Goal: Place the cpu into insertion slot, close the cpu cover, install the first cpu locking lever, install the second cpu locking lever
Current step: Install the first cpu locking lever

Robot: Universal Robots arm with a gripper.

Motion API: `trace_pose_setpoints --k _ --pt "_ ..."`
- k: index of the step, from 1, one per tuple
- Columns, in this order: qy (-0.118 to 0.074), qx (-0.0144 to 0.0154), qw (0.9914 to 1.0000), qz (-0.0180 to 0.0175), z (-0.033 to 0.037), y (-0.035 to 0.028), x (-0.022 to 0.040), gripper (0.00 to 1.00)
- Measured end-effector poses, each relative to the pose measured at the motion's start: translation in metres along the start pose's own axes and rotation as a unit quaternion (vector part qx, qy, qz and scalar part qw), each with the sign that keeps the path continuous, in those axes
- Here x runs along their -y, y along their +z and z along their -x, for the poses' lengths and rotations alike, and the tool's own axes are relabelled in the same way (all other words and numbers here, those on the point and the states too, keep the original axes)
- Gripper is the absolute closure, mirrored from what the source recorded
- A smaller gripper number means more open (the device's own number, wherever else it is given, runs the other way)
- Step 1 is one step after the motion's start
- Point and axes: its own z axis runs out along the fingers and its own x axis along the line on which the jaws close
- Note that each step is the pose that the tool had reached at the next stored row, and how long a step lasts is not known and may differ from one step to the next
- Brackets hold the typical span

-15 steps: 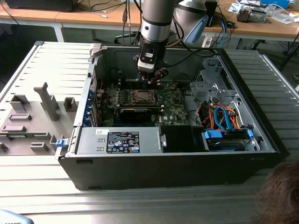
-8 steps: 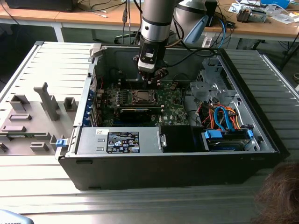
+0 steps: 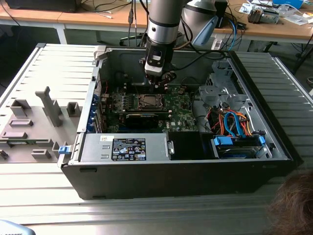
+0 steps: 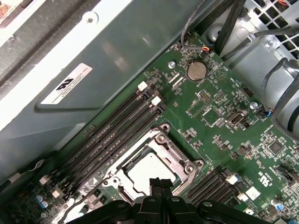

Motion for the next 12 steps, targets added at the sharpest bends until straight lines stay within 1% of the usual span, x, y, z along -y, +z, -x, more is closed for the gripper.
trace_pose_setpoints --k 12 --pt "-0.008 0.0004 0.99997 -0.0002 0.0000 0.0000 0.0000 0.89"
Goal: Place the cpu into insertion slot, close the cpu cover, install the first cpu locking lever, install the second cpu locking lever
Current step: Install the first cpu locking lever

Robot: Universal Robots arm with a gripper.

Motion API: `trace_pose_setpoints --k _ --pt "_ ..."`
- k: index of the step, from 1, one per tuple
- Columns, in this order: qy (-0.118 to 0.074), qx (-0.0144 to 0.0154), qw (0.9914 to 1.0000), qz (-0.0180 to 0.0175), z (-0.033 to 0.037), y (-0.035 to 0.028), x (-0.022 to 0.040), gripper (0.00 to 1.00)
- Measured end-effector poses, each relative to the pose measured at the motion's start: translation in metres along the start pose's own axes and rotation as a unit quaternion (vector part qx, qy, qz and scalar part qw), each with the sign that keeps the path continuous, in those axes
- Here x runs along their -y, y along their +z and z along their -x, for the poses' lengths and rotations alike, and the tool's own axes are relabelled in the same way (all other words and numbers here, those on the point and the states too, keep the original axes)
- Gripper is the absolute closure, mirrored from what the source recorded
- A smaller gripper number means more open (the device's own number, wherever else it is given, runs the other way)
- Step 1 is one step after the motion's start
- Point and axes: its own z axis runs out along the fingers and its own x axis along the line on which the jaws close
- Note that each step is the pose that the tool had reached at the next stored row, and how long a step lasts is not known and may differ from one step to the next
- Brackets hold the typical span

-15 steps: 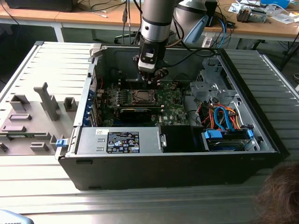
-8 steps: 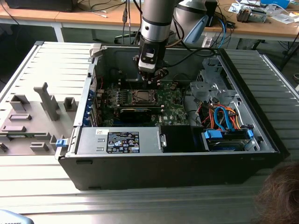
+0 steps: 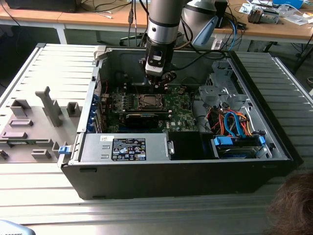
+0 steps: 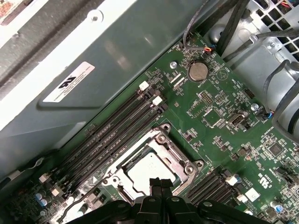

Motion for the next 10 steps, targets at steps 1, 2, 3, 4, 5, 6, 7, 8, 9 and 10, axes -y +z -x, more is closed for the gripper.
trace_pose_setpoints --k 1,2,3,4,5,6,7,8,9,10 --pt "-0.001 0.0000 1.00000 0.0000 0.0000 0.0000 0.0000 0.89" --pt "-0.001 0.0001 1.00000 -0.0001 0.0000 0.0000 0.0000 0.89" --pt "-0.002 0.0001 1.00000 -0.0001 0.0000 0.0000 0.0000 0.89" --pt "-0.002 0.0001 1.00000 -0.0001 0.0000 0.0000 0.0000 0.89" --pt "-0.003 0.0001 1.00000 -0.0001 0.0000 0.0000 0.0000 0.89" --pt "-0.004 0.0002 0.99999 -0.0001 0.0000 0.0000 0.0000 0.89" --pt "-0.004 0.0002 0.99999 -0.0002 0.0000 0.0000 0.0000 0.89" --pt "-0.005 0.0002 0.99999 -0.0002 0.0000 0.0000 0.0000 0.89" --pt "-0.005 0.0002 0.99999 -0.0002 0.0000 0.0000 0.0000 0.89" --pt "-0.006 0.0003 0.99998 -0.0002 0.0000 0.0000 0.0000 0.89"
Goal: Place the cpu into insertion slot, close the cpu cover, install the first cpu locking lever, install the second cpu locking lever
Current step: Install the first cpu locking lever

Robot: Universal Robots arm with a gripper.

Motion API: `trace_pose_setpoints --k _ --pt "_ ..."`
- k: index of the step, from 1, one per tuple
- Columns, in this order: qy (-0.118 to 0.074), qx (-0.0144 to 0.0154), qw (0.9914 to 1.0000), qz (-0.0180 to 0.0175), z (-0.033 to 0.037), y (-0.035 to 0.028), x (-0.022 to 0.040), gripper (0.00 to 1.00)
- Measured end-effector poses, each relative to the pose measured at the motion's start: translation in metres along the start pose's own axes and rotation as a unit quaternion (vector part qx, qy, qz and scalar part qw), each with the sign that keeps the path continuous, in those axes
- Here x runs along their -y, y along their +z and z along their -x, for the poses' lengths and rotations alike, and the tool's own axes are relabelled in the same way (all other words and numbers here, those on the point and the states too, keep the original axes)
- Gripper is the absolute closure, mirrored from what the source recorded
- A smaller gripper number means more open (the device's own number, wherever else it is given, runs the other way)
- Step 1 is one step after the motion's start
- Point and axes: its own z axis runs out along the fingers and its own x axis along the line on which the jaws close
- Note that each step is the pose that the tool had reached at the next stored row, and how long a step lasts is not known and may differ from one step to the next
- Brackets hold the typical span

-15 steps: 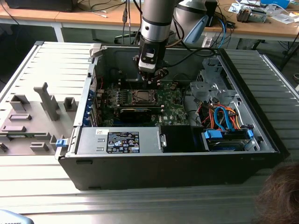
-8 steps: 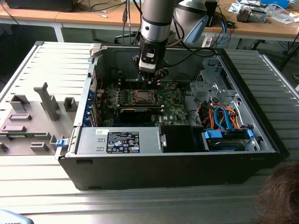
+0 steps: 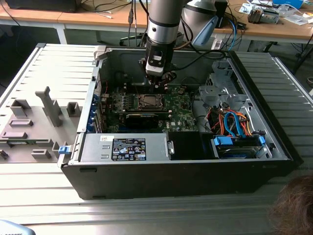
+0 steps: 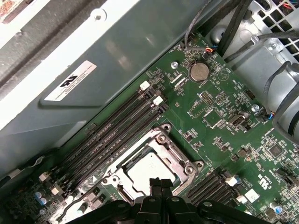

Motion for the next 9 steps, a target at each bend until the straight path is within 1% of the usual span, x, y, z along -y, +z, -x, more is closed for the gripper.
trace_pose_setpoints --k 9 --pt "-0.005 0.0002 0.99999 -0.0002 0.0000 0.0000 0.0000 0.89"
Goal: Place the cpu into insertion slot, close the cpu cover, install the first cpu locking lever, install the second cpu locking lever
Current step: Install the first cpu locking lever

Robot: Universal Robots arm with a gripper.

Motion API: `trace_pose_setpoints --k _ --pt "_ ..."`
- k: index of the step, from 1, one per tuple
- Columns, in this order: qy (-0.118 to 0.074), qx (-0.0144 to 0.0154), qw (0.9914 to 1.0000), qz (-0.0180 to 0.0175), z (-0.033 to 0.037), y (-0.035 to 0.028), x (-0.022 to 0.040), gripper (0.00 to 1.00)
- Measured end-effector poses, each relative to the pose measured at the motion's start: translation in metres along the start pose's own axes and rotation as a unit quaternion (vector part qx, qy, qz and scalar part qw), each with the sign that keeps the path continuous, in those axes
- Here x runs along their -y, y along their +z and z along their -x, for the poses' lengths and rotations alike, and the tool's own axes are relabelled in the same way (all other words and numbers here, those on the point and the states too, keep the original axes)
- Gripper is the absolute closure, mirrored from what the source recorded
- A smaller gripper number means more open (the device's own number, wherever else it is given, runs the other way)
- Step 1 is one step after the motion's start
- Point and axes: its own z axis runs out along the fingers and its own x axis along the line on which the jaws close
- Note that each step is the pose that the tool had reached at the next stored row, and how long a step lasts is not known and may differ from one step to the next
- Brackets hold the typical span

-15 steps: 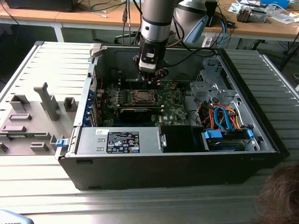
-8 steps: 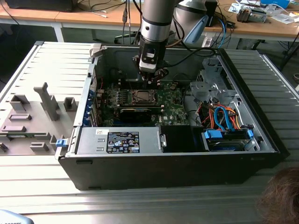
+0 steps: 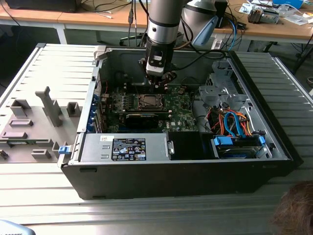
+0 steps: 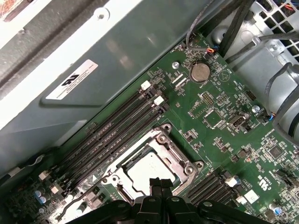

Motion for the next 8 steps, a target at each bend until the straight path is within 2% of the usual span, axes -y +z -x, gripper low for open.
trace_pose_setpoints --k 8 --pt "-0.004 0.0002 0.99999 -0.0001 0.0000 0.0000 0.0000 0.89"
